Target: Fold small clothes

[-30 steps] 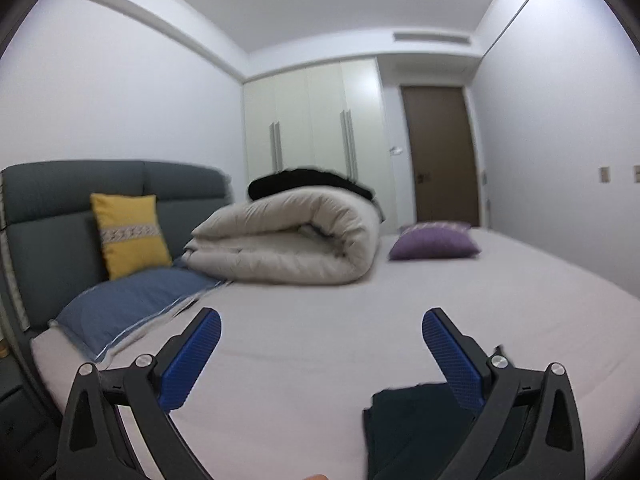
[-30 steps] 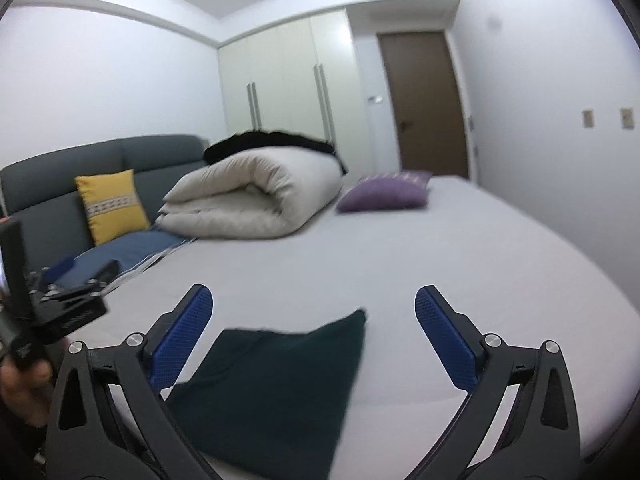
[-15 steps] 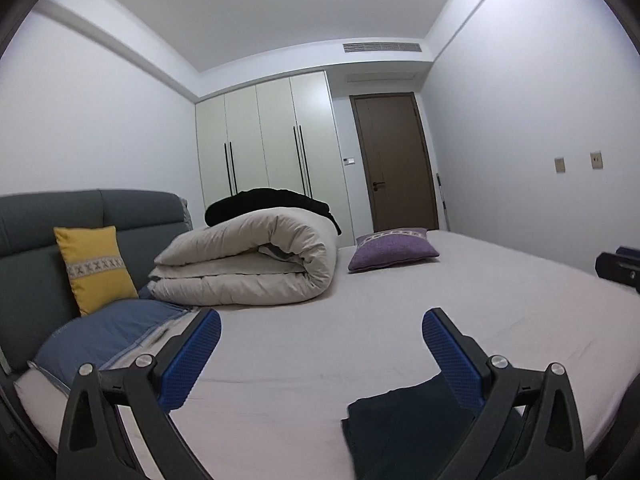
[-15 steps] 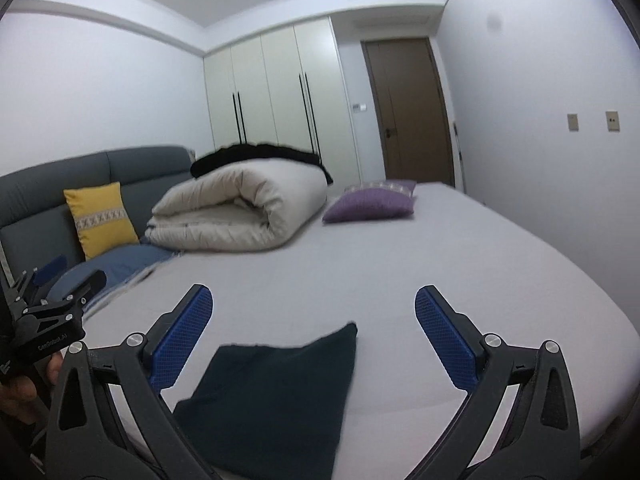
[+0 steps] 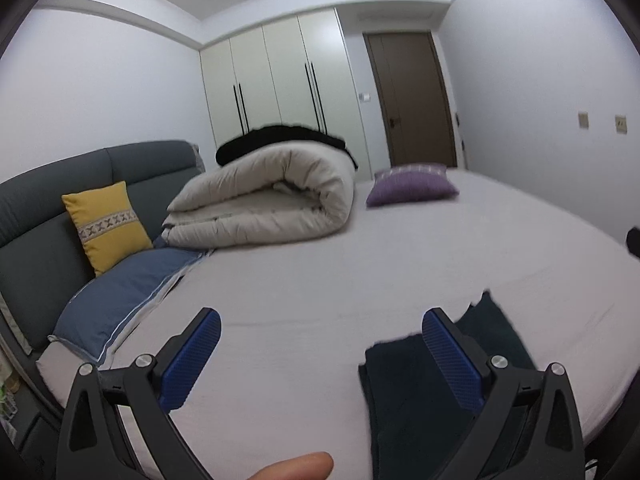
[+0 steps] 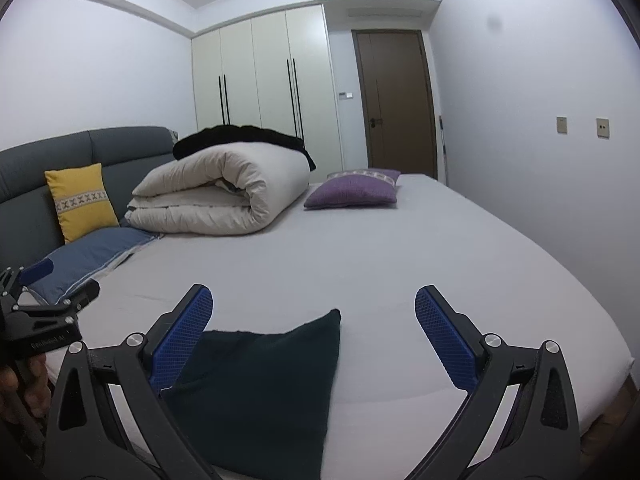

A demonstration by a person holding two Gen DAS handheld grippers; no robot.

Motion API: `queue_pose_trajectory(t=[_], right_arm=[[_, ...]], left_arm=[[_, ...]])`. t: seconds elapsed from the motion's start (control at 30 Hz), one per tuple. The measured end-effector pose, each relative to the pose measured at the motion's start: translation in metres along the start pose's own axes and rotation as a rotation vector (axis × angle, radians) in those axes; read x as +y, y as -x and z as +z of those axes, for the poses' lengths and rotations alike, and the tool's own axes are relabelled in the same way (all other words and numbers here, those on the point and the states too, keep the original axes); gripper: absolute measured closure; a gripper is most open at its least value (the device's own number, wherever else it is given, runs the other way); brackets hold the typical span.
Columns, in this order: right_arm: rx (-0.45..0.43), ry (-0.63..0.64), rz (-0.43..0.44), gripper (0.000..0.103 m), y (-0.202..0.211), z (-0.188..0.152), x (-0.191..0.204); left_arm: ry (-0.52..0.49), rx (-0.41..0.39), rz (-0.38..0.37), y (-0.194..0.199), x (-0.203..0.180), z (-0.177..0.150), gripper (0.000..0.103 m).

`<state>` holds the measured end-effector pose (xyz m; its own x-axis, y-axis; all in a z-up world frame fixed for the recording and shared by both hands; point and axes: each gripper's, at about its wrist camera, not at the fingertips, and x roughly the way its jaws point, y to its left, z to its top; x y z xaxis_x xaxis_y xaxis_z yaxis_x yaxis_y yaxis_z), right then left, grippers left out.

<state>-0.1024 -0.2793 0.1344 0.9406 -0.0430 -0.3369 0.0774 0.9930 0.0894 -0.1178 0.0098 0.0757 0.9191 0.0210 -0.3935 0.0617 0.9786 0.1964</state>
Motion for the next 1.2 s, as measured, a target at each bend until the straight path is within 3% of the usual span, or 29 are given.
queue_pose_trajectory(t=[0.27,0.4,0.77,1.2], right_arm=[[0.181,-0.037,-0.009,0.0,-0.035,-0.014,0.005],[0.278,-0.065,-0.01,0.0,-0.057,-0.029,0.006],[0.389,-0.054,-0.038,0.0,-0.095,-0.061,0.016],[0.456,-0.02,-0.053,0.0,-0.125,-0.09,0.026]], left_arm=[[0.073,0.215,-0.128,-0.034,-0.004,-0.021,0.0],[0.119,0.289,-0.144,-0.051,0.001,-0.033,0.0],[0.108,0.338,-0.136,-0.067,-0.004,-0.049,0.0],[0.121,0.384,-0.138,-0.08,-0.006,-0.063,0.0]])
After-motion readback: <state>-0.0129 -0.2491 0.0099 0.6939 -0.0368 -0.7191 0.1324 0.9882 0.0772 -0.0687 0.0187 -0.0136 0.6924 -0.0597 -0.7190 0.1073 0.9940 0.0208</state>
